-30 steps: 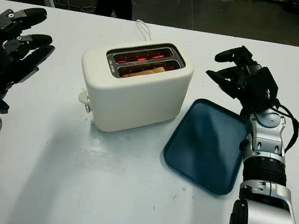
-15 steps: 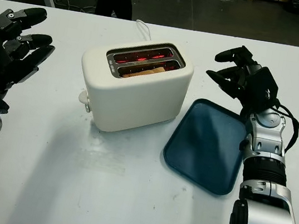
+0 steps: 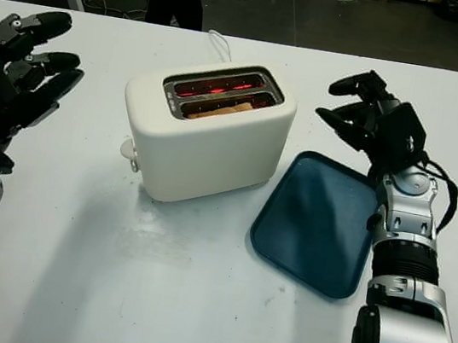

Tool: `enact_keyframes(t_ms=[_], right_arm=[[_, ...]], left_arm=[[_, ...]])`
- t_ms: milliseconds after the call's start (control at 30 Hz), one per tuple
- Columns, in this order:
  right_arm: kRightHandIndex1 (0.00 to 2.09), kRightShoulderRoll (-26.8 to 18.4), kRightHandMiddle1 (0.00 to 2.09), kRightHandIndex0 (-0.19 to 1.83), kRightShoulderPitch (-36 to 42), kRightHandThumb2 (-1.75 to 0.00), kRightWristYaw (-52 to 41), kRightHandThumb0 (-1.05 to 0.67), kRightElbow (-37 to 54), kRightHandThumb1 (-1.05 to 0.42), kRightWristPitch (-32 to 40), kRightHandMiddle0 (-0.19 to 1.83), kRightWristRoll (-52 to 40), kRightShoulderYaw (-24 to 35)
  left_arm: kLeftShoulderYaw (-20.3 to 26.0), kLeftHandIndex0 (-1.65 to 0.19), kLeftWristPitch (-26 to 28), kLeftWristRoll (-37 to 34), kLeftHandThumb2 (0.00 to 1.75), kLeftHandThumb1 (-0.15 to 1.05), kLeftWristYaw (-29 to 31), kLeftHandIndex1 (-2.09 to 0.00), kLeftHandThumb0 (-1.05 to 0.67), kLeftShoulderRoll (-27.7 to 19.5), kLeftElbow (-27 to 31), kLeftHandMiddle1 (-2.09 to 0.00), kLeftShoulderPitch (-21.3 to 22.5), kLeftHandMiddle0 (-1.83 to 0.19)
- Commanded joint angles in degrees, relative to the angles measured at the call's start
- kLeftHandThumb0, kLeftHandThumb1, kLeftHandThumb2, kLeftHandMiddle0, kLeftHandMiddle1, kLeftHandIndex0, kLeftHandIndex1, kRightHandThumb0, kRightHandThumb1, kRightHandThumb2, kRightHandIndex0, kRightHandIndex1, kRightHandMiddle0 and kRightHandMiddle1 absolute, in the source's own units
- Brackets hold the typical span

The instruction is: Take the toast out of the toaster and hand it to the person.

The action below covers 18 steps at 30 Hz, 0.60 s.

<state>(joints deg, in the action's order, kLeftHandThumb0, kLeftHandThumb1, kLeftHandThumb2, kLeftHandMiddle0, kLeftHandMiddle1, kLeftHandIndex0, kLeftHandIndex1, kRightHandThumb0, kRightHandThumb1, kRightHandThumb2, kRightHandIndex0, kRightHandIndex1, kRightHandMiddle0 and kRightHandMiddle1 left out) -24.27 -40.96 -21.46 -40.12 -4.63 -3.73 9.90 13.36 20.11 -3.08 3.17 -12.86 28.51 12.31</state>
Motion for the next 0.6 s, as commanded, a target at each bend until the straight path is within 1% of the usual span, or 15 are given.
enact_keyframes(t_ms=[0,200,400,500,567], right_arm=[[1.72,-0.5,1.56,0.02,-0.8,0.00,-0.1,-1.05,-0.1,-0.78,-0.9,0.13,-0.4,0.0],[1.72,-0.5,1.57,0.00,-0.7,0.00,-0.1,-1.05,0.4,-0.77,-0.1,0.11,-0.5,0.1],[1.72,-0.4,1.57,0.02,-0.8,0.00,0.0,-1.05,0.4,-0.77,0.1,0.12,-0.5,0.0],[1.71,-0.4,1.57,0.02,-0.9,0.00,0.0,-1.05,0.6,-0.77,0.2,0.13,-0.5,0.0],[1.72,-0.5,1.57,0.02,-0.8,0.00,0.3,-1.05,0.8,-0.77,0.4,0.13,-0.2,-0.2]], left_arm=[[0.1,-0.39,-0.2,-0.3,0.00,0.91,-0.2,-0.48,-0.58,0.0,0.6,-0.88,-0.6,-0.25],[-0.2,-0.39,0.2,0.1,0.00,0.91,-0.3,-0.48,-0.58,-0.1,0.7,-0.89,-0.5,-0.26],[-0.1,-0.38,-0.6,-0.2,0.00,0.91,-0.1,-0.48,-0.56,0.0,0.3,-0.89,-0.6,-0.25],[-0.1,-0.38,0.0,0.0,0.00,0.91,-0.1,-0.48,-0.58,-0.2,0.5,-0.89,-0.6,-0.25],[0.0,-0.38,-0.6,-0.2,0.00,0.91,-0.1,-0.48,-0.58,-0.1,0.2,-0.89,-0.6,-0.25]])
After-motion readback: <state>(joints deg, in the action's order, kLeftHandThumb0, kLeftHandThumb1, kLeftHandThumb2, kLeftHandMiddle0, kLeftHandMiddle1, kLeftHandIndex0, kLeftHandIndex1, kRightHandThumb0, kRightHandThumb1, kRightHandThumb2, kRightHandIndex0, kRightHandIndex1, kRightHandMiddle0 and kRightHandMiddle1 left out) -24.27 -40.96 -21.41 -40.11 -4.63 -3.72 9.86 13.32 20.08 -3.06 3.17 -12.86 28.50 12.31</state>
